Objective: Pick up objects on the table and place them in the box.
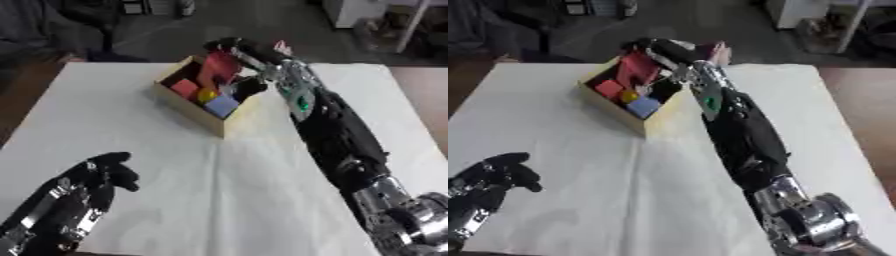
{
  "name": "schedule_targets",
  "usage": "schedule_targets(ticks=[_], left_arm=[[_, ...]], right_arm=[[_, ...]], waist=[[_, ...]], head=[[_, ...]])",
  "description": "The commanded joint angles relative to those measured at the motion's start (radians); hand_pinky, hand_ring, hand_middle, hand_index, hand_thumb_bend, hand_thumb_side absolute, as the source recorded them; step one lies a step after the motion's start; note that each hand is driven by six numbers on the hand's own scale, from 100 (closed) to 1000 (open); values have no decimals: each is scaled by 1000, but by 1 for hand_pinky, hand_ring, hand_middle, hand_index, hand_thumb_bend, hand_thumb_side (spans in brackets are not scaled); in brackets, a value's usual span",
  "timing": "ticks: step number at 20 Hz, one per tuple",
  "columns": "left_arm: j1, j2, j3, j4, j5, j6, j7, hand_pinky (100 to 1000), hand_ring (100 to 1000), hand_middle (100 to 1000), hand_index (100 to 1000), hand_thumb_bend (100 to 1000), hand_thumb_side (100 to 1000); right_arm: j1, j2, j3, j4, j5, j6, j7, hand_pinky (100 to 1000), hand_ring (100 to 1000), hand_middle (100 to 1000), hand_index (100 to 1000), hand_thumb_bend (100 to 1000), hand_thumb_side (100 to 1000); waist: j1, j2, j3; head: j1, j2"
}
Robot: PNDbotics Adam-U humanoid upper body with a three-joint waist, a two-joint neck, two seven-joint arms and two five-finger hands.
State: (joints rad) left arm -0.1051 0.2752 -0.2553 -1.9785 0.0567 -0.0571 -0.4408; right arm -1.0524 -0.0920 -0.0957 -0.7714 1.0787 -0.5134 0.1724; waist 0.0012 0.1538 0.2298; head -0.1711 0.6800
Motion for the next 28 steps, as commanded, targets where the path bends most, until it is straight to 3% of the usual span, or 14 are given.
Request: schedule_targets(ticks=[1, 2, 5, 10, 12, 19, 26, 28], left_arm=[[-16, 1, -3, -21, 8, 4, -13, 764, 663, 654, 901, 100, 630], [-16, 1, -4, -21, 8, 6, -13, 764, 663, 653, 901, 100, 628], [-16, 0, -7, -21, 8, 10, -16, 765, 663, 653, 901, 100, 637], [-13, -2, -9, -21, 7, 16, -16, 764, 662, 651, 901, 100, 639], [-13, -3, -10, -21, 6, 17, -16, 764, 662, 651, 901, 100, 639], [-14, -4, -12, -21, 7, 17, -17, 764, 662, 651, 902, 100, 638], [-14, -5, -14, -21, 10, 17, -18, 764, 663, 651, 902, 100, 639], [-14, -5, -15, -21, 10, 18, -19, 764, 664, 651, 902, 100, 640]], right_arm=[[-14, 10, -14, -18, 71, 50, -93, 705, 667, 831, 976, 100, 216], [-12, 13, -13, -18, 100, 69, -128, 744, 730, 860, 988, 100, 213], [-10, 16, -7, -11, 189, 119, -206, 804, 807, 898, 1000, 100, 203], [-6, 19, -1, 8, 326, 179, -256, 953, 941, 961, 1000, 100, 199], [-3, 21, -6, 17, 359, 193, -264, 994, 962, 980, 1000, 100, 278], [0, 21, -11, 43, 364, 187, -226, 1000, 1000, 1000, 1000, 100, 444], [-4, 12, -17, 27, 320, 175, -188, 1000, 1000, 1000, 1000, 100, 400], [-8, 1, -23, 23, 304, 184, -185, 1000, 998, 1000, 1000, 100, 342]], waist=[[0, -12, 5], [-2, -12, 7], [-7, -12, 10], [-12, -13, 12], [-12, -13, 12], [-13, -11, 12], [-11, -10, 9], [-12, -11, 7]], head=[[-16, -15], [-17, -15], [-19, -16], [-16, -21], [-14, -22], [-9, -25], [-11, -26], [-11, -26]])
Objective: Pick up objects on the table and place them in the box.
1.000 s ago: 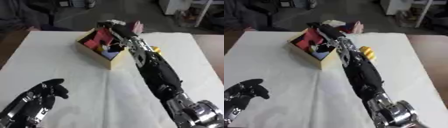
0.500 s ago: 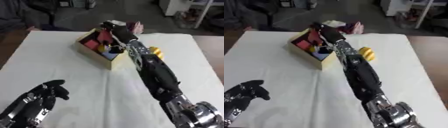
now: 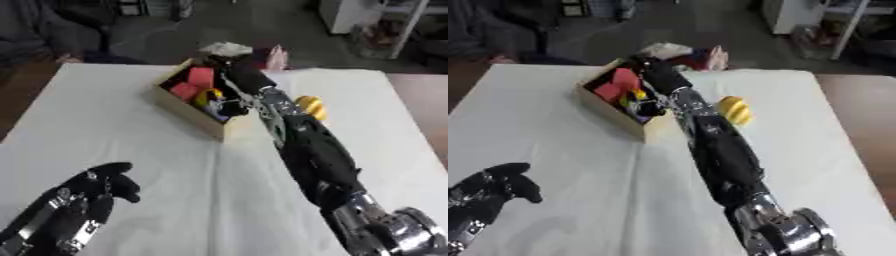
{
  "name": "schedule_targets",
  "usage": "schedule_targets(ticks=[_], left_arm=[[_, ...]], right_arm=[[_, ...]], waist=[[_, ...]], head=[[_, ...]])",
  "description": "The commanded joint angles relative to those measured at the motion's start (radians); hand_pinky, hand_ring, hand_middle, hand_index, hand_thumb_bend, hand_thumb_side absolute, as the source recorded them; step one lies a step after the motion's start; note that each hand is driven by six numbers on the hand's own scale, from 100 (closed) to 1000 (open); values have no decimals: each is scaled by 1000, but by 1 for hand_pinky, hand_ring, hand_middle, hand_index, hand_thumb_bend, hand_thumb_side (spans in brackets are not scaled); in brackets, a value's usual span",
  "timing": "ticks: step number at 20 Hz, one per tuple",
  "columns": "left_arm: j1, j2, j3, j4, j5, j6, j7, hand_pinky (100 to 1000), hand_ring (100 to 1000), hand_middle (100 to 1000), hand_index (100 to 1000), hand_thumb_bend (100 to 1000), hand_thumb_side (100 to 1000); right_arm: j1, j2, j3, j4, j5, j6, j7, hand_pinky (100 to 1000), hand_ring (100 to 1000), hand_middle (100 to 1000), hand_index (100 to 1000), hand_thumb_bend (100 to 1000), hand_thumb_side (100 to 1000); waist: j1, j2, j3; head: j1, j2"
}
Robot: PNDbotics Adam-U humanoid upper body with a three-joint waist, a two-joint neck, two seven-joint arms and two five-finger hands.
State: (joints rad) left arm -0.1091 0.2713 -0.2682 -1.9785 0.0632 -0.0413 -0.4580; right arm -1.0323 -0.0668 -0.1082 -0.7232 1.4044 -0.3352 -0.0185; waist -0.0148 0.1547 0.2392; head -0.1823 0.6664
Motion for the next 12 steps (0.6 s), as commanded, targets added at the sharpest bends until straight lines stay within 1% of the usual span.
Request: schedule_targets(ticks=[1, 2, 3, 4, 6, 8, 12], left_arm=[[-9, -1, -2, -21, 2, 3, -2, 765, 664, 652, 903, 100, 641], [-8, -1, -2, -21, 2, 4, -2, 765, 665, 652, 903, 100, 642], [-6, -1, -2, -21, 1, 5, -3, 766, 665, 653, 903, 100, 641], [-5, 0, -1, -21, 0, 5, -3, 766, 666, 653, 903, 100, 642], [-3, 2, -1, -21, -1, 7, -4, 766, 666, 653, 904, 100, 643], [0, 4, 0, -21, -2, 8, -5, 766, 666, 654, 904, 100, 643], [4, 8, 1, -21, -5, 9, -7, 767, 667, 654, 905, 100, 646]], right_arm=[[-31, -34, -18, -24, -37, 13, 11, 1000, 987, 1000, 1000, 100, 315], [-33, -43, -26, -18, -66, 19, 23, 1000, 983, 1000, 1000, 100, 315], [-35, -56, -35, -11, -101, 26, 39, 1000, 979, 1000, 1000, 100, 235], [-39, -74, -44, -4, -139, 37, 60, 1000, 978, 1000, 1000, 100, 203], [-46, -110, -59, 10, -207, 62, 107, 1000, 979, 1000, 1000, 100, 203], [-50, -148, -68, 28, -254, 86, 161, 1000, 988, 1000, 1000, 100, 199], [-46, -210, -81, 59, -294, 127, 243, 1000, 996, 1000, 1000, 100, 200]], waist=[[4, -12, -4], [3, -13, -5], [1, -14, -7], [0, -15, -9], [-3, -18, -11], [-6, -20, -14], [-11, -22, -20]], head=[[-1, -12], [-1, -11], [0, -10], [0, -9], [1, -6], [2, -4], [4, -3]])
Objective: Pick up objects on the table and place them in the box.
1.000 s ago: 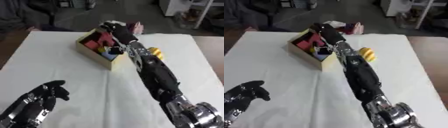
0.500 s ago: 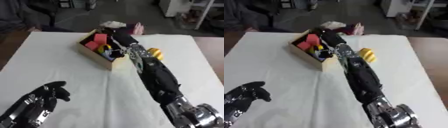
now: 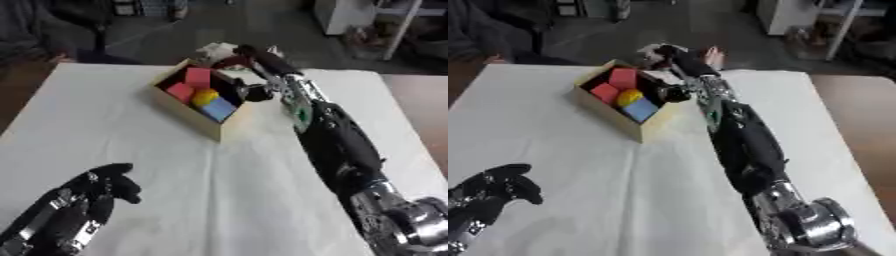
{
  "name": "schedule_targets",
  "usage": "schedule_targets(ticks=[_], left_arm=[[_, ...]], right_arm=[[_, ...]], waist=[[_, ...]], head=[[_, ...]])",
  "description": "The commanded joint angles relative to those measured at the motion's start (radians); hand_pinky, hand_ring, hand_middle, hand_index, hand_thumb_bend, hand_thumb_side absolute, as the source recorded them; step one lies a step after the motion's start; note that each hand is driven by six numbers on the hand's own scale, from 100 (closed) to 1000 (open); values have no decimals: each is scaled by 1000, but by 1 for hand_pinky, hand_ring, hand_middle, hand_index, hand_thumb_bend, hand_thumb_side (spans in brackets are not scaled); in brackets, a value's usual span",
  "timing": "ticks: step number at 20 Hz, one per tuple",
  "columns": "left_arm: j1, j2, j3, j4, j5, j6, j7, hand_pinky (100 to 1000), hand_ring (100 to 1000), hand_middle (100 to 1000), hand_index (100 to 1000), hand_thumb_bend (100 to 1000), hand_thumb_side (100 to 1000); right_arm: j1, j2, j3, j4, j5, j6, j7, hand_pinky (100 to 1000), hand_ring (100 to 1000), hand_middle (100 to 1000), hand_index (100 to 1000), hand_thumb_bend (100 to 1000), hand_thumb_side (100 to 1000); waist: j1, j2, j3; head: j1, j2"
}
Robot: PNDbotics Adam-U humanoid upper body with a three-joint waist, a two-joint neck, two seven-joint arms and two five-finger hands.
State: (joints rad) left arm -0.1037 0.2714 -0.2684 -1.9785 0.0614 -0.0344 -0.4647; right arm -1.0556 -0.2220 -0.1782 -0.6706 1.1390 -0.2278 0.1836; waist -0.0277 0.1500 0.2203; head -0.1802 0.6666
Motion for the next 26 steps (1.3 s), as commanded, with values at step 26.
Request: schedule_targets(ticks=[26], left_arm=[[6, 15, 3, -21, -9, 4, -1, 766, 670, 657, 905, 100, 649]], right_arm=[[0, -175, 15, 239, 254, 158, 221, 1000, 938, 757, 871, 100, 385]], waist=[[-8, -23, -14]], head=[[8, 12]])
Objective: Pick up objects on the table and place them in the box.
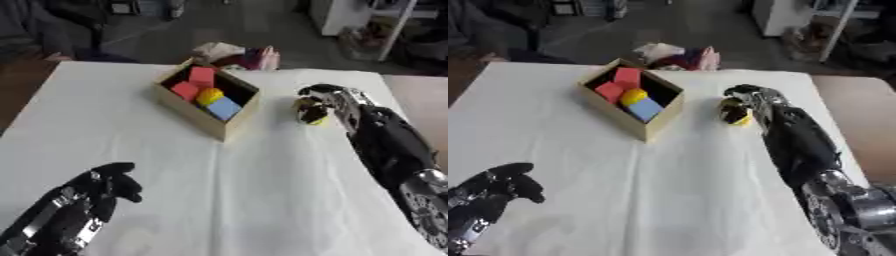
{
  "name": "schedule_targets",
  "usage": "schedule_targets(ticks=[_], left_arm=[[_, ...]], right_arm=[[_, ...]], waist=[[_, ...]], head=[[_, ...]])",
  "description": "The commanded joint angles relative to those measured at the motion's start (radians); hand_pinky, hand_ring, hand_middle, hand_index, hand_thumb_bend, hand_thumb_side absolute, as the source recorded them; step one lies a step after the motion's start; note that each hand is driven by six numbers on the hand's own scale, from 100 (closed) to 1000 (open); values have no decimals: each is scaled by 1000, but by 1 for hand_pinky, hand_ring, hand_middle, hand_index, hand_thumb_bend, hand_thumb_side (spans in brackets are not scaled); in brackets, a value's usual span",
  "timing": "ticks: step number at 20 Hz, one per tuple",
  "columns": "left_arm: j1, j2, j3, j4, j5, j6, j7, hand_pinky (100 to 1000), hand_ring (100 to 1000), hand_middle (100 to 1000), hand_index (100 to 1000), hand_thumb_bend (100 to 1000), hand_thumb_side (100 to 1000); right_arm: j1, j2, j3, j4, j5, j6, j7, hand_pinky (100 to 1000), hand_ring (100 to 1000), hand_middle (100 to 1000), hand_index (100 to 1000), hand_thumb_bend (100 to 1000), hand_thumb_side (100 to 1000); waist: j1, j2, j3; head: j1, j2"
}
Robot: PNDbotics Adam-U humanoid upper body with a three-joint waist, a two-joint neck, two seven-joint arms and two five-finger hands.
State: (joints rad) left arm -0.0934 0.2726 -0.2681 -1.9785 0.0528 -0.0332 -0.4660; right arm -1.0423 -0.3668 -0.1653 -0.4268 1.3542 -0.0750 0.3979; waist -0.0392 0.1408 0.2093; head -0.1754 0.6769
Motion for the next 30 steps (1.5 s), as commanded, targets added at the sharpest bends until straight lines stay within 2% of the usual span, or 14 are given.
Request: schedule_targets(ticks=[1, 2, 4, 7, 9, 16, 22, 27, 29, 30], left_arm=[[-4, 13, 3, -21, 0, 2, 1, 766, 670, 657, 905, 100, 649], [-3, 13, 3, -21, 0, 2, 1, 766, 671, 657, 905, 100, 650], [-3, 13, 3, -21, -1, 3, 2, 766, 671, 657, 905, 100, 650], [-2, 13, 4, -21, -1, 3, 2, 766, 674, 657, 905, 100, 650], [-2, 12, 4, -21, 0, 3, 3, 766, 676, 657, 905, 100, 650], [-2, 12, 3, -21, 5, 4, 1, 766, 678, 658, 904, 100, 649], [-9, 10, -1, -21, 12, 4, -3, 765, 678, 659, 905, 100, 646], [-15, 5, -5, -21, 17, 5, -9, 765, 679, 660, 905, 100, 645], [-19, 3, -6, -21, 19, 4, -10, 765, 679, 659, 905, 100, 640], [-20, 2, -5, -21, 20, 4, -10, 765, 678, 659, 905, 100, 642]], right_arm=[[-13, -28, -1, -10, 53, 10, 1, 1000, 925, 736, 855, 100, 383], [-12, -26, -5, -19, 63, 16, -9, 983, 857, 587, 736, 100, 368], [-10, -21, -15, -39, 76, 28, -36, 943, 779, 459, 614, 100, 339], [-9, -11, -27, -86, 74, 34, -95, 892, 645, 311, 468, 100, 287], [-13, -4, -31, -128, 59, 18, -129, 872, 609, 266, 426, 100, 257], [-45, 27, -22, -287, -42, -50, -214, 849, 555, 216, 389, 100, 203], [-64, 103, 7, -359, -183, -87, -290, 833, 538, 208, 392, 100, 206], [-58, 189, 31, -345, -271, -136, -327, 839, 559, 237, 432, 100, 227], [-49, 216, 37, -334, -284, -169, -351, 852, 587, 297, 501, 100, 230], [-45, 226, 40, -329, -285, -187, -363, 852, 608, 361, 570, 100, 232]], waist=[[3, -13, -3], [4, -14, -4], [4, -14, -5], [5, -14, -6], [5, -15, -6], [5, -17, -2], [9, -16, 7], [14, -14, 17], [15, -13, 20], [16, -12, 21]], head=[[4, 2], [4, 3], [4, 3], [5, 0], [5, -1], [3, -1], [-3, -5], [-14, -8], [-15, -9], [-16, -10]])
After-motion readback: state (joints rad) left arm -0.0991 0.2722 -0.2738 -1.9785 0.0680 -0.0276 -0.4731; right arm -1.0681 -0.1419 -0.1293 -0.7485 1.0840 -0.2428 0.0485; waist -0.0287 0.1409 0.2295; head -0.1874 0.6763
